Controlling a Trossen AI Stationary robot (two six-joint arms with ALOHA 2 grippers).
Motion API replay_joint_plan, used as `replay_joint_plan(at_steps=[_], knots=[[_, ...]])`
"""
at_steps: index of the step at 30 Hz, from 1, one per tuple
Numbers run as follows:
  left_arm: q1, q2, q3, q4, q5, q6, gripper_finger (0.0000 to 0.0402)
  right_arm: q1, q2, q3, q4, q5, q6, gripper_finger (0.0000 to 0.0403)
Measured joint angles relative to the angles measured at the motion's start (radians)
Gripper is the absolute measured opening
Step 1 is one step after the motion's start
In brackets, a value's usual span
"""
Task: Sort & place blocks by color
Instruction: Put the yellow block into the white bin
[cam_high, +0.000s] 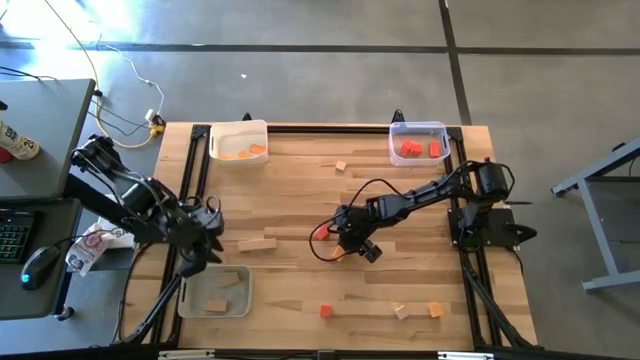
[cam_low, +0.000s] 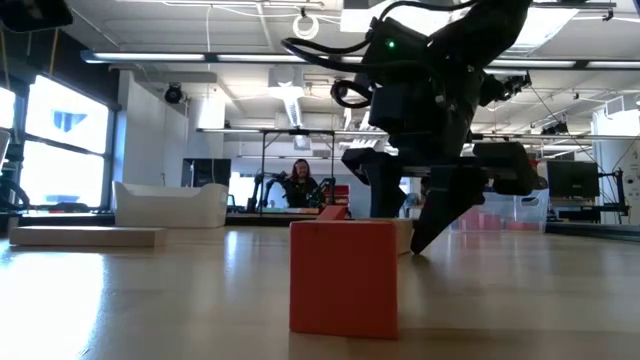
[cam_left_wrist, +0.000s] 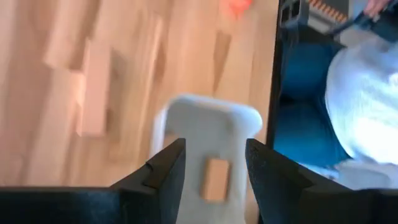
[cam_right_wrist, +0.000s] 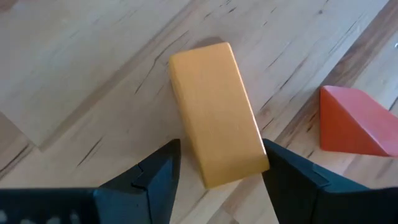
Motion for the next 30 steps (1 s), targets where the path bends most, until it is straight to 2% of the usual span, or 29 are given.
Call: replay_joint_plan(at_steps=[5,12,17,23,30], knots=[[0.057,-0.042,0.000,0.000,-0.099,0.118,0.0153,0.000,0.000,0.000,0.010,0.001,0.014,0.0180],[0.146,-0.055,0.000,-0.001,-0.281,0.266,0.0154,0.000,0.000,0.001,0.013,0.000,0.118,0.0119],[0.217,-0.054,0.000,0.000,-0.389,0.341,0.0154,0.000,0.000,0.001,0.025,0.013,0.192,0.0112],[0.312,-0.054,0.000,0.000,-0.392,0.427,0.0161,0.000,0.000,0.005,0.035,0.021,0.293,0.0113],[0.424,-0.054,0.000,0.000,-0.368,0.559,0.0208,-0.001,0.001,0.071,0.038,0.049,0.317,0.0112]])
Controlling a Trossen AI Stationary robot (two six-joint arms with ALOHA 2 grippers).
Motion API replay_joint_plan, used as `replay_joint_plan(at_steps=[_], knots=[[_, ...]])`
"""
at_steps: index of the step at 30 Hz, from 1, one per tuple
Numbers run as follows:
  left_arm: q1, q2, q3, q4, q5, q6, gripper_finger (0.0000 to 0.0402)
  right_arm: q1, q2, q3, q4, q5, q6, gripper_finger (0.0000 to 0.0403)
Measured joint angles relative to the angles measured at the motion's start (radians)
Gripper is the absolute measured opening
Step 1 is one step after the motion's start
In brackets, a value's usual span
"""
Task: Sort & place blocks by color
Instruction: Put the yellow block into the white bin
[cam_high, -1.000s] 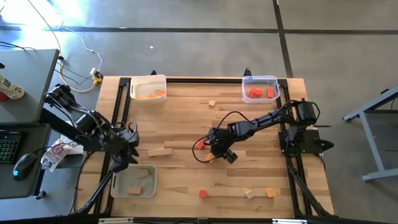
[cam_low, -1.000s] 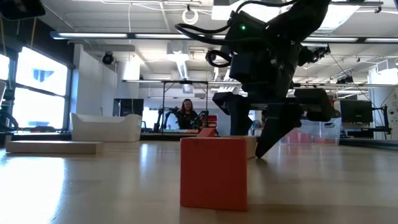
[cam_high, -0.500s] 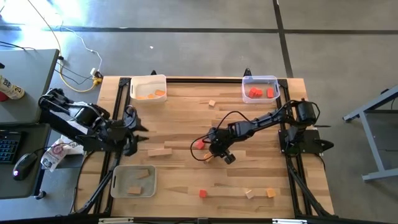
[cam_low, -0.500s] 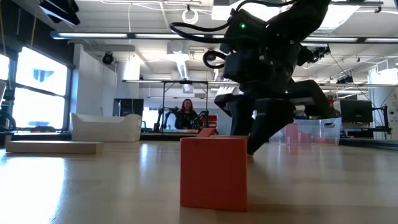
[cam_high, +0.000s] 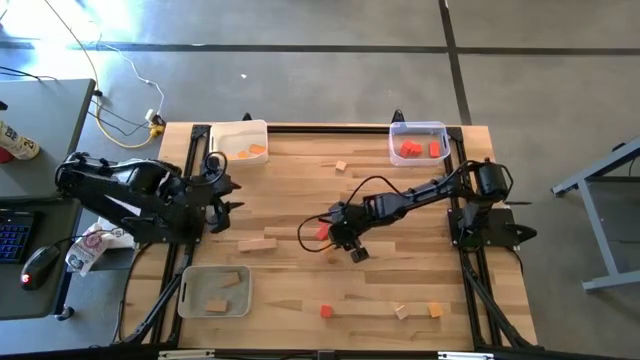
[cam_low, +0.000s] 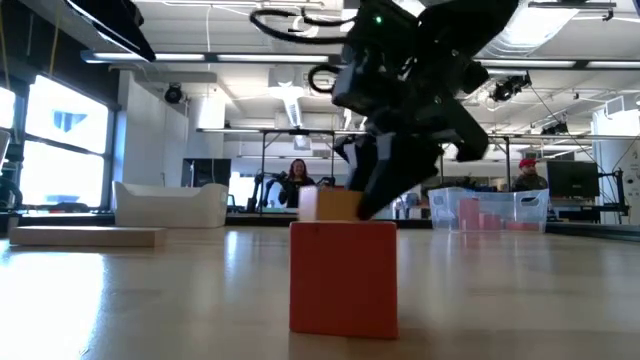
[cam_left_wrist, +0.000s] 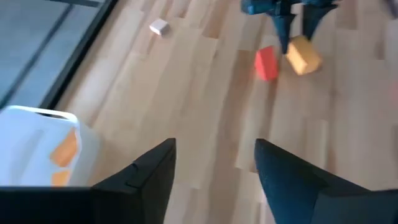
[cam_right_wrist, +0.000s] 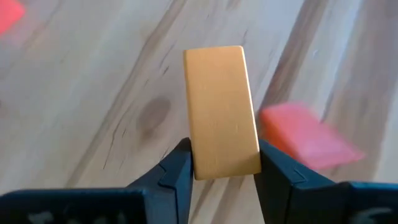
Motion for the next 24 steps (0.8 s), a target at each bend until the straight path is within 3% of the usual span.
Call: replay_joint_plan(at_steps=[7,24], knots=[[0.086,0.000,0.000,0.029,-0.004,0.134,0.0246,-0.037,0.000,0.095,0.001,0.047,-0.002,0.0112],[0.171,0.049,-0.001,0.309,0.086,0.372,0.0246,-0.163,0.000,0.401,0.000,0.172,-0.027,0.0113]])
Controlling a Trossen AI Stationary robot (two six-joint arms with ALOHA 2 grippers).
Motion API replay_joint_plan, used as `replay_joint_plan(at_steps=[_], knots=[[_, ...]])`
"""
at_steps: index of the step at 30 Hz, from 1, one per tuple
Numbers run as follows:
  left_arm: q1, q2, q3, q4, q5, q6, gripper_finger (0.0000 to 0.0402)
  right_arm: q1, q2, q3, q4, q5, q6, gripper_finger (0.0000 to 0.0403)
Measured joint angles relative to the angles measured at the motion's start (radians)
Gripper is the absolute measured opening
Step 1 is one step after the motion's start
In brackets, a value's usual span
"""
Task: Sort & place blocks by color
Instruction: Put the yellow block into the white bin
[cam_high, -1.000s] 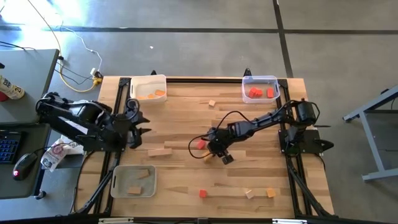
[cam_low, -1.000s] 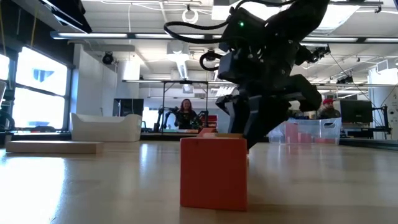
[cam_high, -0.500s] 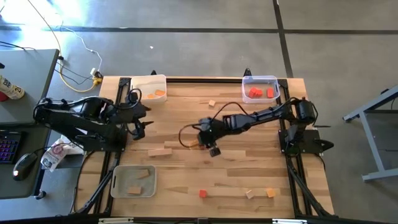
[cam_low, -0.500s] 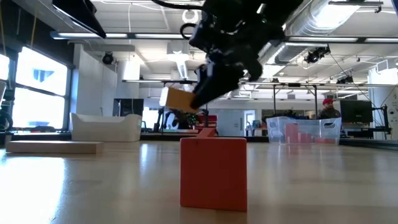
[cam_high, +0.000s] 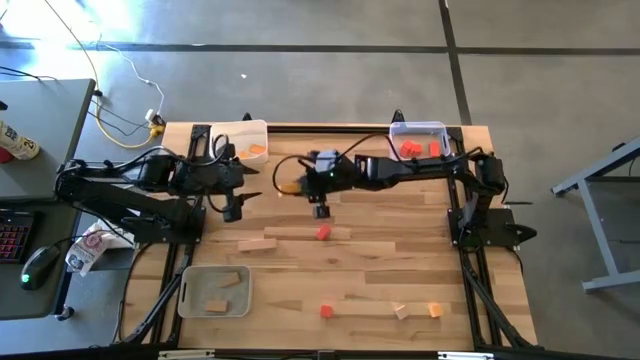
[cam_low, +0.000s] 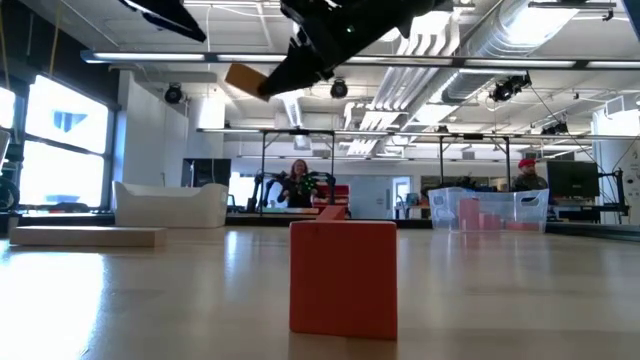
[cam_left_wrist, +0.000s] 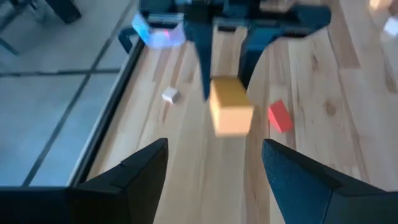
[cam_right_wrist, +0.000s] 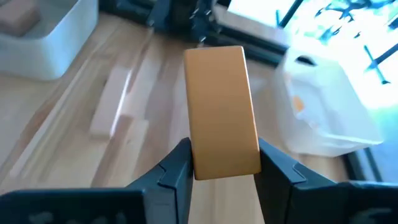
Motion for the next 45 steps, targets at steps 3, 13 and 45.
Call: replay_joint_plan(at_steps=[3,13,45], knots=[[0.012,0.032,0.000,0.043,0.005,0.016,0.0246,-0.009,0.000,0.026,0.001,0.001,-0.017,0.0113],[0.051,0.152,0.000,0.127,0.059,0.063,0.0246,-0.016,0.000,0.053,0.041,0.019,-0.022,0.0114],[0.157,0.239,0.003,0.183,0.064,0.171,0.0105,-0.035,0.000,0.053,0.033,0.043,-0.018,0.0149]])
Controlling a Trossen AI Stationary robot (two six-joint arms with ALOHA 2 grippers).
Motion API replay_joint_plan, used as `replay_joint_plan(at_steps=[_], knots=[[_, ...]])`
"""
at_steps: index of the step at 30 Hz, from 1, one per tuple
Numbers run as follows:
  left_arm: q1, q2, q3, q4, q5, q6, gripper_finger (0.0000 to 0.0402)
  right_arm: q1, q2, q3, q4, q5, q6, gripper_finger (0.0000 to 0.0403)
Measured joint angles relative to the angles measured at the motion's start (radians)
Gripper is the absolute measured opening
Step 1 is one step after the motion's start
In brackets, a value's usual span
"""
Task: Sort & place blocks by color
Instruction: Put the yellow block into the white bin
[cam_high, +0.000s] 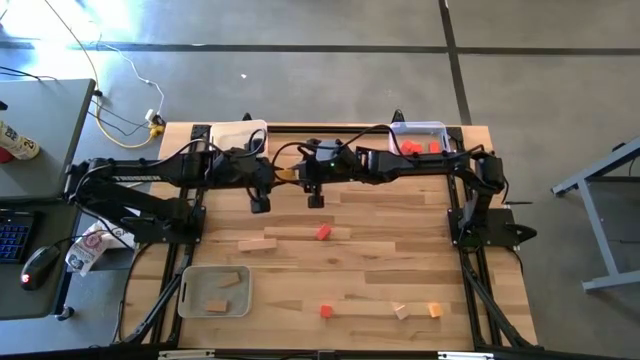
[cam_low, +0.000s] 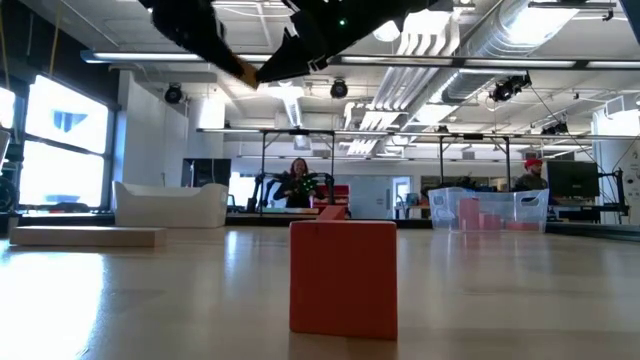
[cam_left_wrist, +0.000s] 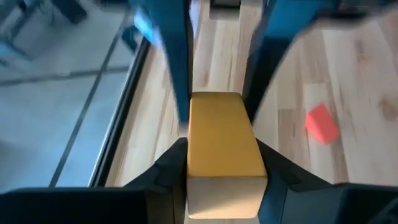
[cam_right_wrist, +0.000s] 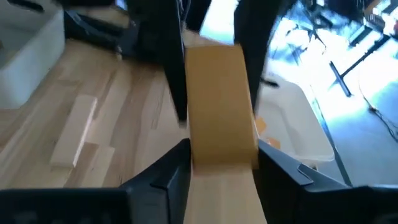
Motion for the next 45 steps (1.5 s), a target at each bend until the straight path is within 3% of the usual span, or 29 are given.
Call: replay_joint_plan(at_steps=[7,11,16,23,31,45], knots=[[0.087,0.000,-0.003,-0.116,-0.063,-0.029,0.0105,0.000,-0.001,0.000,-0.055,0.043,0.132,0.0223],[0.161,0.000,-0.003,-0.165,-0.095,-0.057,0.0105,0.002,-0.001,0.000,-0.129,0.041,0.190,0.0241],[0.279,0.000,-0.003,-0.215,-0.105,-0.083,0.0105,0.013,-0.001,0.000,-0.251,0.021,0.226,0.0242],[0.451,0.000,-0.003,-0.245,-0.079,-0.136,0.0105,0.031,-0.001,0.000,-0.382,-0.101,0.185,0.0243],[0.616,0.076,-0.003,-0.251,0.055,-0.206,0.0105,0.058,-0.001,-0.001,-0.445,-0.153,0.112,0.0243],[0.731,0.273,-0.003,-0.205,0.067,-0.206,0.0129,0.063,0.008,-0.001,-0.531,-0.258,-0.001,0.0243]])
